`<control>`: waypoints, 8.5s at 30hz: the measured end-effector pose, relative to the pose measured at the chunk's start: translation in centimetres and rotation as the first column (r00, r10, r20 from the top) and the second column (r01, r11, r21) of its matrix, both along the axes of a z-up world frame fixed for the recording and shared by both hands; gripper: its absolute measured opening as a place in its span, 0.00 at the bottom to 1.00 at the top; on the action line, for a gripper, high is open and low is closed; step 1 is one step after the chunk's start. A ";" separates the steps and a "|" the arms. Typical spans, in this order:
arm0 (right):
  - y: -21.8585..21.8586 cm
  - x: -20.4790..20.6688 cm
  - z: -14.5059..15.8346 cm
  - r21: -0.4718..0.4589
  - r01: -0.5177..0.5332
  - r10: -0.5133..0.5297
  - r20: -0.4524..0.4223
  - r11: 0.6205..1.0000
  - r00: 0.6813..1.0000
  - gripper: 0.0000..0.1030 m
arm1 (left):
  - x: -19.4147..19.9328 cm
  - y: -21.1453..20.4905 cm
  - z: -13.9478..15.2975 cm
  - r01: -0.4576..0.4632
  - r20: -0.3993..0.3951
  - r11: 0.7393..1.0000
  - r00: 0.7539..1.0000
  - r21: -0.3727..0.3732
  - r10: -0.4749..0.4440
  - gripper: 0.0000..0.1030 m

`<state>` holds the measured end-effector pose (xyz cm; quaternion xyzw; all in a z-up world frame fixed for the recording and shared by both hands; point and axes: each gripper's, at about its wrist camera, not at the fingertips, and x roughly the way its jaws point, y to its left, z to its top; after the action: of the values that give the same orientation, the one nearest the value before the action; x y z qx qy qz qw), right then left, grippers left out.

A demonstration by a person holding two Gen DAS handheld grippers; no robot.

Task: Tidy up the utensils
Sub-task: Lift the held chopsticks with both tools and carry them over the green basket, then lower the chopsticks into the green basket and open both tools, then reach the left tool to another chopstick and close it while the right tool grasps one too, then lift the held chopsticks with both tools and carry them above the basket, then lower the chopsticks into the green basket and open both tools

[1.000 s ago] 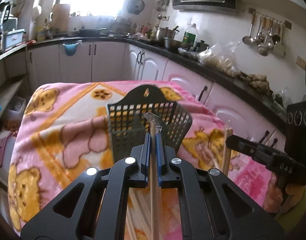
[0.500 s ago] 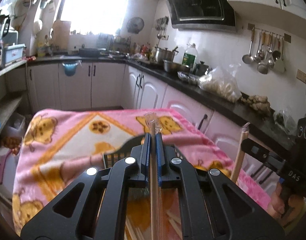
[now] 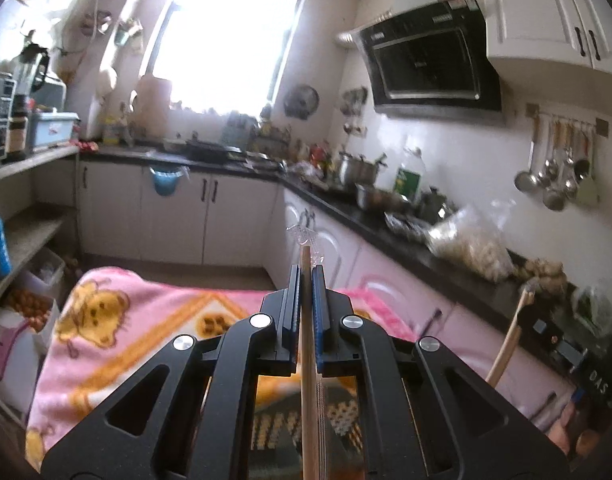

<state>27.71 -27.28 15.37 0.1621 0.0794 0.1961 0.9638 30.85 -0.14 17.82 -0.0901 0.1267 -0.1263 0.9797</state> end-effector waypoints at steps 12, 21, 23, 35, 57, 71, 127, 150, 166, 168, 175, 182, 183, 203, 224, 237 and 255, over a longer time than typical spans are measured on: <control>0.8 4.6 -1.9 -0.018 0.103 -0.102 0.046 0.995 0.994 0.06 | 3.5 -0.8 -2.6 -0.121 0.106 0.991 0.988 0.057 0.114 0.01; 2.1 5.2 -5.9 -0.075 0.138 -0.135 0.043 0.988 0.990 0.06 | 4.9 -0.5 -6.3 -0.114 0.082 0.992 0.991 0.060 0.109 0.01; 2.2 5.3 -6.5 -0.062 0.132 -0.130 0.033 0.989 0.991 0.06 | 4.9 -0.5 -6.6 -0.110 0.081 0.992 0.991 0.058 0.105 0.01; 2.1 4.6 -9.2 -0.036 0.095 -0.096 -0.046 0.995 0.994 0.06 | 5.4 -0.2 -8.4 -0.094 0.080 0.995 0.993 0.041 0.090 0.01; 1.3 -0.2 -9.6 -0.069 0.052 -0.059 -0.109 0.996 0.992 0.37 | 1.3 1.5 -9.2 -0.071 -0.044 0.996 0.996 0.050 0.074 0.36; 1.3 -4.1 -9.8 -0.084 0.014 -0.025 -0.137 0.996 0.990 0.58 | -5.3 2.4 -10.1 -0.047 -0.113 0.999 0.992 0.017 0.049 0.66; 3.8 -11.3 -17.3 -0.329 -0.246 0.106 -0.391 0.912 0.914 0.56 | -16.3 3.5 -19.8 -0.031 -0.399 0.998 0.916 0.049 0.048 0.89; 8.4 -2.2 -20.6 -0.312 -0.364 0.092 -0.635 0.877 0.767 0.36 | -10.6 4.5 -24.1 0.057 -0.612 0.997 0.791 0.045 -0.017 0.41; 8.4 1.8 -21.7 -0.294 -0.364 0.036 -0.733 0.884 0.679 0.12 | -5.4 2.6 -24.0 0.138 -0.676 0.982 0.736 0.126 -0.017 0.20; 7.7 1.6 -21.1 -0.279 -0.353 0.046 -0.724 0.893 0.688 0.12 | -4.9 2.8 -24.0 0.139 -0.683 0.982 0.730 0.125 -0.016 0.13; 4.4 0.7 -19.7 -0.151 -0.320 0.124 -0.706 0.935 0.697 0.12 | -4.4 3.6 -23.7 0.126 -0.678 0.990 0.734 0.067 -0.047 0.06; 3.1 0.9 -19.9 -0.039 -0.305 0.187 -0.714 0.952 0.675 0.12 | -5.2 3.3 -23.5 0.136 -0.663 0.990 0.744 0.027 -0.084 0.05; 3.0 0.9 -19.8 -0.032 -0.302 0.191 -0.712 0.953 0.676 0.12 | -5.3 3.3 -23.4 0.136 -0.661 0.990 0.745 0.022 -0.088 0.05; 2.3 -0.6 -14.5 -0.058 -0.309 0.215 -0.597 0.949 0.773 0.11 | -5.6 2.9 -18.2 0.142 -0.562 0.990 0.819 0.004 -0.115 0.05; -1.3 -2.2 -2.6 -0.028 -0.175 0.162 -0.253 0.984 0.954 0.08 | -3.9 0.2 -2.3 0.111 -0.175 0.993 0.978 -0.031 -0.114 0.04; -2.0 1.1 -0.1 -0.017 -0.087 0.084 -0.150 0.996 0.985 0.08 | -1.4 -1.3 1.5 0.040 -0.022 0.998 0.999 -0.054 -0.041 0.04; -2.2 5.4 0.0 0.061 0.008 -0.004 -0.063 0.998 0.998 0.08 | 2.0 -3.1 -3.8 -0.004 0.006 0.999 1.000 -0.036 0.004 0.04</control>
<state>33.14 -29.45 15.41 0.1978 0.1031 0.1903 0.9560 32.87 -3.21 14.06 -0.1075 0.1210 -0.1268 0.9786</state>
